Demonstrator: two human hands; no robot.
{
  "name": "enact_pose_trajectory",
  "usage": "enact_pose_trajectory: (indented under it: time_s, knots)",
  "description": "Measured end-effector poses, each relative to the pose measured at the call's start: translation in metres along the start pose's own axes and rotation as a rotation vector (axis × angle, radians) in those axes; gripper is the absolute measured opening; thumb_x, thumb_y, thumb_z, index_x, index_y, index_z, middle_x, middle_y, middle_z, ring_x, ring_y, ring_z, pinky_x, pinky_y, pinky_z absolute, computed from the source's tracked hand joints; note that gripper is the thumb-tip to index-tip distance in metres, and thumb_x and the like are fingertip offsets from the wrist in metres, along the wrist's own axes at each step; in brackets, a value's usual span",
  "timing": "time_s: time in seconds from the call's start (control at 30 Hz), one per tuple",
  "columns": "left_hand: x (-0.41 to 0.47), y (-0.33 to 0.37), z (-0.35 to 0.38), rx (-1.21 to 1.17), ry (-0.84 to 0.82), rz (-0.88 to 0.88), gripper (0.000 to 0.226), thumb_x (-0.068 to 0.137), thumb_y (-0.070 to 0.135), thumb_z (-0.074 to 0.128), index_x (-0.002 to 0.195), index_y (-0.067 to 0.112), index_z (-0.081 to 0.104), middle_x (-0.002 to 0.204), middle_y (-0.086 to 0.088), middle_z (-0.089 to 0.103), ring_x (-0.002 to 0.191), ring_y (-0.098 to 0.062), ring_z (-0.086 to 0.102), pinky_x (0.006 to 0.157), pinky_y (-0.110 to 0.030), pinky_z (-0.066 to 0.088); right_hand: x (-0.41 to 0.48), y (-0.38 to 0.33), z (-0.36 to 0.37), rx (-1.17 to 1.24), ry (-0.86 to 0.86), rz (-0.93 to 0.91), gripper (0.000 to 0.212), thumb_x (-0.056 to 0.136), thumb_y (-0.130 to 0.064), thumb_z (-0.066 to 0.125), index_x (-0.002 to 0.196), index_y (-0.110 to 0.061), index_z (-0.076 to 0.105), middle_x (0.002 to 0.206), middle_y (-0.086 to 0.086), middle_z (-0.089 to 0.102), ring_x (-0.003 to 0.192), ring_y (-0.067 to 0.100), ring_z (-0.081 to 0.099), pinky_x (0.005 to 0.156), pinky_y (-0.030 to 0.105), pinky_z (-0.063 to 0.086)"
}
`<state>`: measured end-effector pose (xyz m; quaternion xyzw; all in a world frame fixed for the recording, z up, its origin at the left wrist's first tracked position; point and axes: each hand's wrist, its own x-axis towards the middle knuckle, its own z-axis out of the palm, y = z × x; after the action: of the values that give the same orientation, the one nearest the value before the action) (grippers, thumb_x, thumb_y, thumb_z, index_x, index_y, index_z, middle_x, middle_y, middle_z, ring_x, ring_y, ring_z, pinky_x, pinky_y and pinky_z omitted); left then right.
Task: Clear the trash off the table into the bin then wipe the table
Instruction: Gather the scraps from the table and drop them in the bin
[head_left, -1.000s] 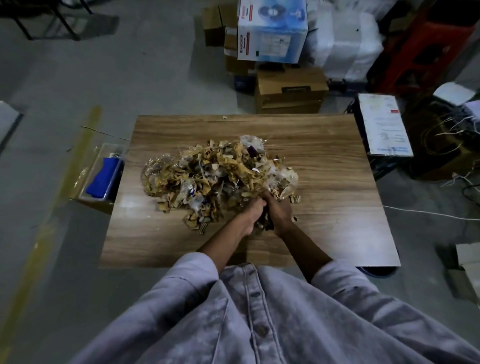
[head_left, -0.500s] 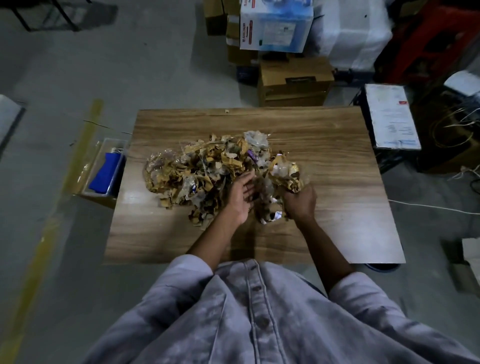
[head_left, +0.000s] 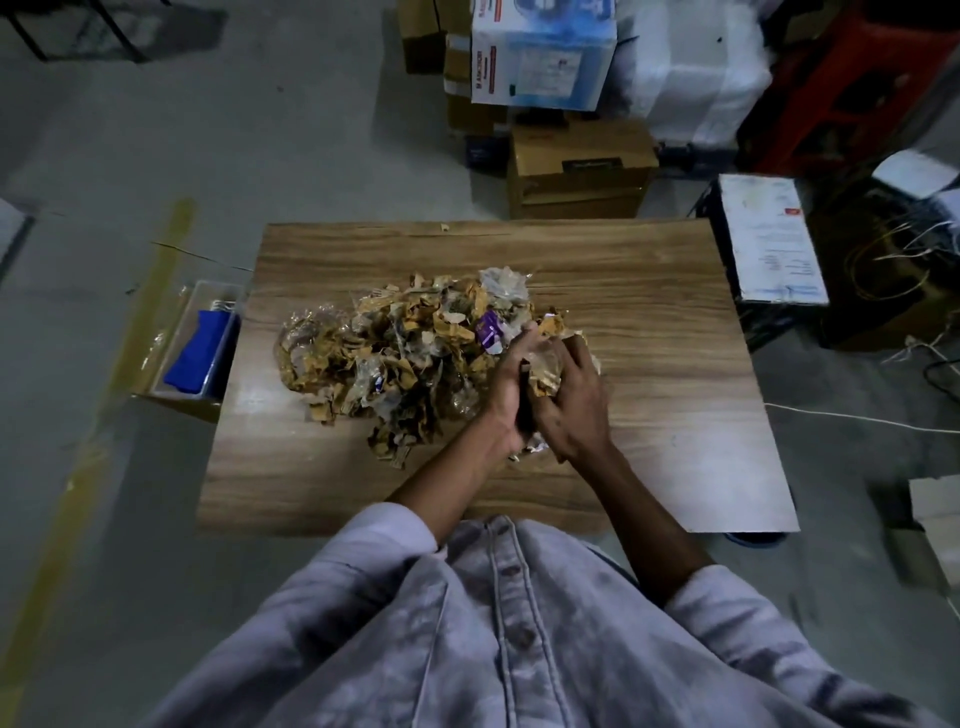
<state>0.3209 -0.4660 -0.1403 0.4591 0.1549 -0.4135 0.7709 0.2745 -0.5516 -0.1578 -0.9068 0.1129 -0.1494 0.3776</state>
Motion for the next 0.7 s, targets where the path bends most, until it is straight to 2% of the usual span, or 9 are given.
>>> enact_pose_trajectory:
  time_s: [0.1,0.17,0.23,0.37,0.43,0.53,0.6,0.63,0.7]
  knots:
    - [-0.004,-0.002,0.011,-0.077,-0.006,-0.054,0.050,0.100,0.049,0.050,0.075,0.017,0.081,0.083,-0.004,0.074,0.081,-0.018,0.071,0.081,-0.032,0.054,0.006,-0.005,0.001,0.059,0.095,-0.003,0.064,0.080,-0.050,0.042,0.124,-0.006,0.059,0.117,0.012,0.051,0.095,0.025,0.055,0.065,0.031,0.044]
    - [-0.004,-0.001,0.012,-0.135,-0.023,-0.062,0.058,0.102,0.053,0.043,0.076,0.017,0.081,0.084,-0.002,0.074,0.078,-0.015,0.072,0.079,-0.027,0.057,0.010,-0.011,0.003,0.084,0.107,0.011,0.064,0.087,-0.061,0.042,0.126,-0.011,0.053,0.122,0.009,0.045,0.104,0.024,0.051,0.077,0.035,0.048]
    - [-0.007,0.004,0.014,-0.135,-0.043,-0.057,0.055,0.102,0.058,0.038,0.091,0.019,0.075,0.094,-0.001,0.070,0.087,-0.015,0.069,0.090,-0.031,0.054,0.012,-0.017,0.007,0.093,0.104,0.006,0.069,0.091,-0.077,0.032,0.124,-0.018,0.044,0.124,0.009,0.043,0.109,0.021,0.045,0.088,0.039,0.045]
    - [-0.013,0.012,0.018,-0.142,-0.056,-0.009,0.049,0.089,0.058,0.053,0.107,0.014,0.067,0.119,-0.014,0.061,0.111,-0.028,0.057,0.107,-0.046,0.044,0.017,-0.017,0.019,0.151,0.057,0.162,0.088,0.087,-0.087,0.006,0.131,-0.020,0.044,0.133,0.007,0.040,0.123,0.026,0.040,0.102,0.063,0.035]
    - [-0.011,0.012,0.017,-0.119,-0.009,0.042,0.047,0.087,0.051,0.062,0.111,0.011,0.068,0.121,-0.015,0.065,0.112,-0.029,0.061,0.105,-0.050,0.047,0.016,-0.016,0.022,0.171,0.064,0.219,0.095,0.086,-0.087,0.000,0.138,-0.022,0.044,0.142,0.007,0.037,0.131,0.026,0.037,0.109,0.066,0.027]
    - [-0.005,0.010,0.018,-0.116,0.096,0.061,0.061,0.076,0.042,0.080,0.124,0.006,0.067,0.120,-0.015,0.071,0.112,-0.034,0.067,0.100,-0.057,0.052,0.016,-0.027,0.019,0.219,0.041,0.252,0.090,0.090,-0.082,0.003,0.150,-0.025,0.040,0.155,0.002,0.034,0.143,0.018,0.027,0.117,0.052,0.012]
    - [-0.003,0.007,0.019,-0.167,0.169,0.051,0.038,0.093,0.033,0.066,0.120,0.006,0.067,0.108,-0.011,0.073,0.109,-0.031,0.068,0.092,-0.047,0.056,0.016,-0.028,0.019,0.206,0.026,0.263,0.079,0.095,-0.068,0.007,0.154,-0.024,0.035,0.160,0.000,0.032,0.146,0.010,0.020,0.121,0.048,0.007]
    - [0.000,0.004,0.016,-0.201,0.215,0.043,0.035,0.100,0.034,0.057,0.123,0.009,0.065,0.103,-0.009,0.072,0.113,-0.029,0.065,0.094,-0.042,0.053,0.015,-0.027,0.020,0.205,0.007,0.277,0.078,0.096,-0.066,0.005,0.156,-0.024,0.034,0.163,0.001,0.030,0.148,0.008,0.016,0.123,0.046,0.005]
    - [0.008,-0.005,0.006,-0.173,0.270,0.106,0.056,0.097,0.053,0.056,0.137,0.014,0.057,0.108,-0.005,0.069,0.121,-0.022,0.060,0.102,-0.036,0.046,0.013,-0.028,0.017,0.226,-0.036,0.301,0.084,0.096,-0.070,0.001,0.155,-0.023,0.037,0.164,0.004,0.029,0.151,0.012,0.014,0.123,0.038,0.006]
